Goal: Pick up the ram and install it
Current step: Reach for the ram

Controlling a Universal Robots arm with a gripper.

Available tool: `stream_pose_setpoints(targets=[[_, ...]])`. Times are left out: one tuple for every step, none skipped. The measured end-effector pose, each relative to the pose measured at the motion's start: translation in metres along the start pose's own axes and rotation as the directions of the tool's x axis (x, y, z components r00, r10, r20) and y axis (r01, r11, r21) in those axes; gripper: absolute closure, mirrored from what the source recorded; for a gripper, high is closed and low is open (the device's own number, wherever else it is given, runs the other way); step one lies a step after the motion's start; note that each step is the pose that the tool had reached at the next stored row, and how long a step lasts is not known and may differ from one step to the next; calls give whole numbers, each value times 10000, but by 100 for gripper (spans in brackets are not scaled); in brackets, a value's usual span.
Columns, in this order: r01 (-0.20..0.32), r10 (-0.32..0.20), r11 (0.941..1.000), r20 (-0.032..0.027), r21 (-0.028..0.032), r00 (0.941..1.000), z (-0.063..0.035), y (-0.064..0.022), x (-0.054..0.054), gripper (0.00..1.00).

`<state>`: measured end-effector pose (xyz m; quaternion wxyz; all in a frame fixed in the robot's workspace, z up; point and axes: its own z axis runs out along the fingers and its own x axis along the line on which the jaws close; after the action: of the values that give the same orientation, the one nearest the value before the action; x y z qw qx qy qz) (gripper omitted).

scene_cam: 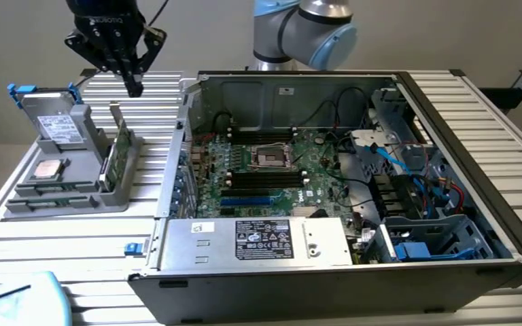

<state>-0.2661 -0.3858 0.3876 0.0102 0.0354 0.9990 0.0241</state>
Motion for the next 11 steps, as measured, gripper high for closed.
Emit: stream_pose_setpoints(targets=[[-1,1,10000,0,-1,10000,4,-2,47,90],[-1,1,10000,1,-1,10000,8,-4,92,90],[-1,1,10000,1,-1,10000,12,-6,135,90],[0,0,10000,0,0,10000,16,-8,181,90],[0,0,10000,1,-1,10000,21,-11,226,90],[0,0,10000,0,0,10000,25,-14,273,90],[-1,1,10000,1,-1,10000,29,-16,318,90],[-1,1,10000,0,0,10000,34,-19,365,90],[0,0,10000,-2,0,10000,38,-21,409,90],[0,0,10000,-2,-1,10000,43,-24,456,90],[-1,1,10000,-4,0,10000,47,-26,505,90]])
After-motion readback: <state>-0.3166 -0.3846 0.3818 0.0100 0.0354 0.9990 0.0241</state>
